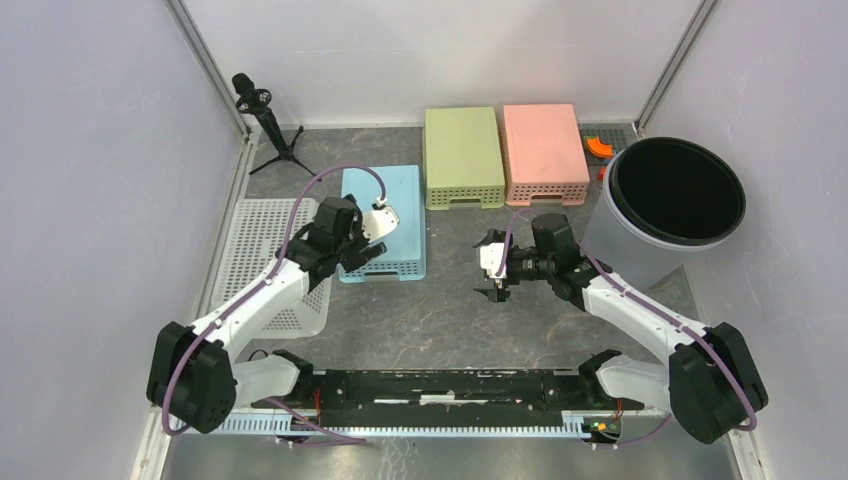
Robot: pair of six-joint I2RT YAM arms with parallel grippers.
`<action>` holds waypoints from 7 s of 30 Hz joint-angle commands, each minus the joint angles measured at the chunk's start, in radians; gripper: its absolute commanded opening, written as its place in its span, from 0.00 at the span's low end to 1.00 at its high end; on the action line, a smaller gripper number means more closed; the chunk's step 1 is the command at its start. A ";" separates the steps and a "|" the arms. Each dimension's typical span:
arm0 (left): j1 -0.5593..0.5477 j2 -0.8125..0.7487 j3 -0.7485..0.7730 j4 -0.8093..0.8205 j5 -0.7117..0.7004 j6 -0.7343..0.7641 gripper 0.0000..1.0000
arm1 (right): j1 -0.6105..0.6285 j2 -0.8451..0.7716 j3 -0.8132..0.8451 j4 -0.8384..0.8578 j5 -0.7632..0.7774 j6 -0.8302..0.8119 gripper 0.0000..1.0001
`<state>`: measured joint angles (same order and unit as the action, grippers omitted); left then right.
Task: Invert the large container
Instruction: Move the container to the center of the board.
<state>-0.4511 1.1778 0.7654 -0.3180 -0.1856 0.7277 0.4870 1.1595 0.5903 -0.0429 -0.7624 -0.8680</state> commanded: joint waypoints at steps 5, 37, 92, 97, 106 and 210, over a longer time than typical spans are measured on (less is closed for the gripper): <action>-0.002 -0.059 0.091 -0.035 0.098 -0.016 1.00 | -0.010 -0.021 0.000 0.003 -0.017 -0.016 0.98; -0.003 0.047 0.038 0.024 0.074 0.018 1.00 | -0.018 -0.016 0.001 -0.002 -0.023 -0.021 0.98; -0.003 0.099 0.189 -0.070 0.034 -0.011 1.00 | -0.071 -0.028 0.040 0.014 -0.118 0.223 0.98; -0.002 0.096 0.184 -0.067 0.037 -0.012 1.00 | -0.086 -0.014 0.045 0.001 -0.153 0.210 0.98; -0.003 0.095 0.174 -0.060 0.041 -0.015 1.00 | -0.100 -0.010 0.048 -0.032 -0.201 0.158 0.98; -0.015 0.121 0.165 -0.113 0.212 0.087 1.00 | -0.182 0.030 0.086 0.060 -0.233 0.344 0.98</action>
<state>-0.4572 1.3018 0.9279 -0.4095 -0.0483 0.7483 0.3115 1.2072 0.6662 -0.0647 -1.0275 -0.5869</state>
